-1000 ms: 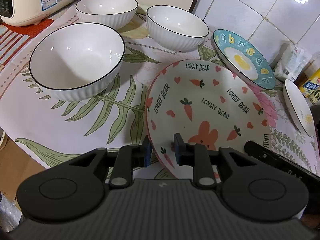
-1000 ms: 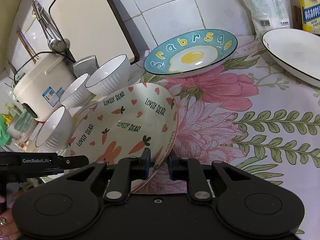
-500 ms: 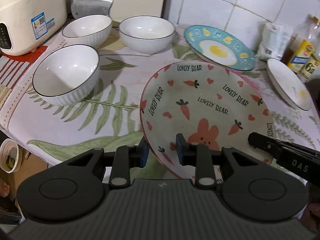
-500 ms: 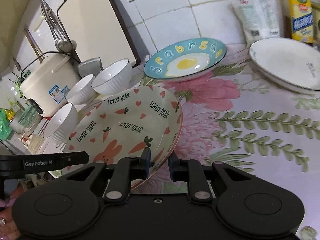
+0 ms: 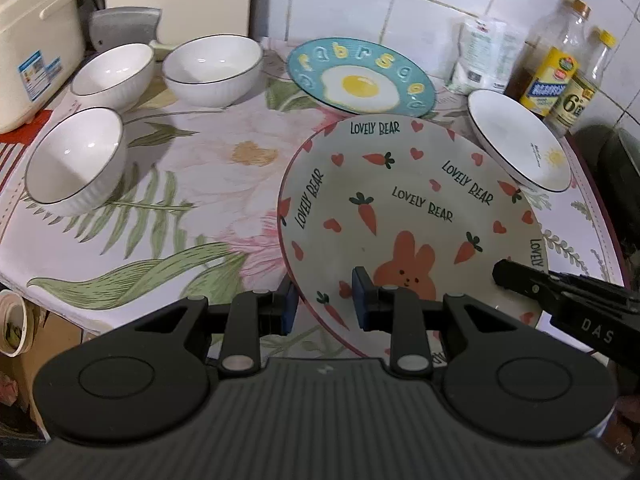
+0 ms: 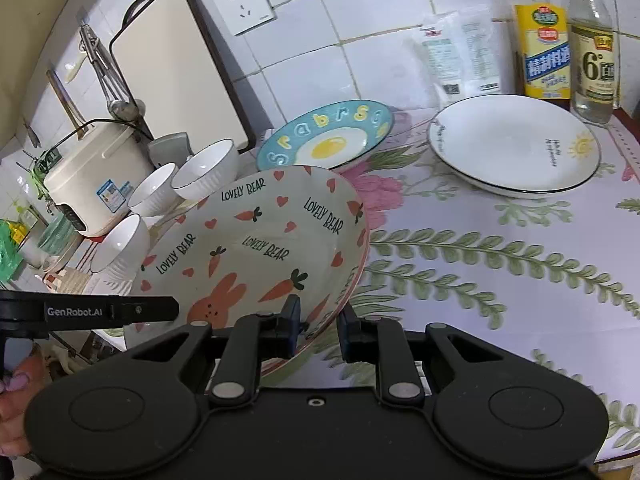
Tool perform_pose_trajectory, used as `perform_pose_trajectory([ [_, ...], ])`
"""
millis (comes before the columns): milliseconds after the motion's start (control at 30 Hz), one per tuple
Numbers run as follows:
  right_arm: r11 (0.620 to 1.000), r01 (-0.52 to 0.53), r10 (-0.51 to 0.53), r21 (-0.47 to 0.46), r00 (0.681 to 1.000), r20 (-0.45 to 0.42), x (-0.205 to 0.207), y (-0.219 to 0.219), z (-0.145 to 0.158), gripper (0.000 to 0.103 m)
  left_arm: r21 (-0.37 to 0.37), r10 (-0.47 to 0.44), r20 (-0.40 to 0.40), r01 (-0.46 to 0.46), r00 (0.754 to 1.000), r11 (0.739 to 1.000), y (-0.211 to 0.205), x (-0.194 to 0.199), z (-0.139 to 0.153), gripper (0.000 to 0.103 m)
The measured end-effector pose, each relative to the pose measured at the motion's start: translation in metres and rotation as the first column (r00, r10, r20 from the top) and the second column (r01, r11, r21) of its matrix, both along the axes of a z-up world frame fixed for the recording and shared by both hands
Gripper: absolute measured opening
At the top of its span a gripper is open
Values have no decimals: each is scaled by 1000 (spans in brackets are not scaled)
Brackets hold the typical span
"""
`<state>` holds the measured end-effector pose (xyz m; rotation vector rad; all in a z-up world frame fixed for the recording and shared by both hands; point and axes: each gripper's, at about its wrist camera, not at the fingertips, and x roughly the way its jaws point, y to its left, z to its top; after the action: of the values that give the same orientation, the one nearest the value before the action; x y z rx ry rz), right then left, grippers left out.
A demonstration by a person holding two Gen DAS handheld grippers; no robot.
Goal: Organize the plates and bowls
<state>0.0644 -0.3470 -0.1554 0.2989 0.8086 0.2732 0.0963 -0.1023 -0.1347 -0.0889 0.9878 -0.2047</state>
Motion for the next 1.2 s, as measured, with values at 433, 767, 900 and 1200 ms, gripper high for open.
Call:
perform_pose_trajectory([
  [433, 999, -2, 1, -35, 1000, -26, 16, -41, -8, 24, 14, -44, -25, 44, 999, 999, -46, 18, -12, 26],
  [767, 998, -21, 19, -63, 999, -36, 45, -45, -24, 25, 8, -71, -71, 71, 995, 997, -52, 42, -24, 27],
  [900, 995, -35, 31, -91, 998, -56, 45, -46, -26, 25, -12, -59, -93, 58, 994, 998, -54, 39, -33, 27],
  [1200, 991, -12, -1, -135, 996, -93, 44, -48, -24, 25, -41, -52, -171, 46, 984, 998, -56, 39, -38, 27],
])
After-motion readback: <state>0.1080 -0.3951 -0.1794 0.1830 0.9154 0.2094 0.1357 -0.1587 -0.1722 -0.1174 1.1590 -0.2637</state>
